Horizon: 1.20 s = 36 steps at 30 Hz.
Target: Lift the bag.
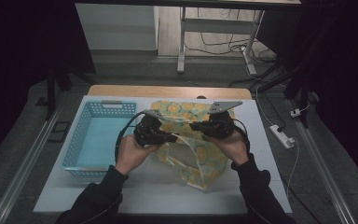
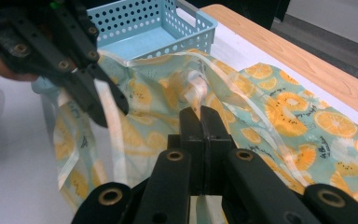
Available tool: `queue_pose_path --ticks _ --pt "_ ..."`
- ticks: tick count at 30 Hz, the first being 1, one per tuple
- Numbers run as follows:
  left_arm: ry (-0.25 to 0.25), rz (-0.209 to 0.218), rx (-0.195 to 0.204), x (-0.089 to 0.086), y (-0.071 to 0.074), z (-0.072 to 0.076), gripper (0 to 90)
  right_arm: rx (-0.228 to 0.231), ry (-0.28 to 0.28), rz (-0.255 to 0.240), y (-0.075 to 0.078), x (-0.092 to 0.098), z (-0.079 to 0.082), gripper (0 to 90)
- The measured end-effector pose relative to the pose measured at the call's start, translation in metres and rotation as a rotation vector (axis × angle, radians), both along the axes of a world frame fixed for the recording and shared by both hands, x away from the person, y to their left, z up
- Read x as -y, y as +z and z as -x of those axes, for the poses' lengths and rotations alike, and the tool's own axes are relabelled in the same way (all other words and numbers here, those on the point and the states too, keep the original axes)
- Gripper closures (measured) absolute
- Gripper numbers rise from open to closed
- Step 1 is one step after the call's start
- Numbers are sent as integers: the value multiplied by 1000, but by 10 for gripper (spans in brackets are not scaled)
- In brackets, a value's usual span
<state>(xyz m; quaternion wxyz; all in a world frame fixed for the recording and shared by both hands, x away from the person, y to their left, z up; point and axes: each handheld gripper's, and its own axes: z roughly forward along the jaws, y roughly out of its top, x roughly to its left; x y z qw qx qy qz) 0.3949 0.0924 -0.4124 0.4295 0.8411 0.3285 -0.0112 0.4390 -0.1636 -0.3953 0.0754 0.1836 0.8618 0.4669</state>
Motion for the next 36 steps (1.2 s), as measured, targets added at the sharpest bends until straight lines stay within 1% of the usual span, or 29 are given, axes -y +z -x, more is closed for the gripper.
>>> queue_pose_path --ticks 5,9,14,17,19,22,24,28,31,34,36 --pt "-3 8 -19 -3 5 -7 884 6 6 3 4 0 1 900" --pt "-1 16 -24 -5 12 -11 884 3 8 1 8 1 0 900" --pt "-10 29 -21 -6 23 -15 884 7 11 0 13 2 1 900" --pt "-23 55 -32 -8 30 -18 884 14 12 7 17 1 0 900" --pt "-28 88 -48 -11 34 -22 884 21 12 9 21 0 0 900" --pt "-27 112 -50 -15 40 -28 884 22 27 -2 28 -3 -1 900" --pt "-22 113 -50 -17 45 -31 884 26 30 -1 33 -4 -1 900" --pt "-12 92 -24 -19 56 -34 884 19 41 -18 39 -7 -3 900" --pt "-7 80 1 -19 68 -35 884 13 43 -38 45 -7 -6 900" --pt "-11 78 17 -19 79 -38 884 18 42 -42 52 -8 -7 900" --pt "-20 95 20 -19 84 -42 884 22 44 -49 59 -8 -8 900"
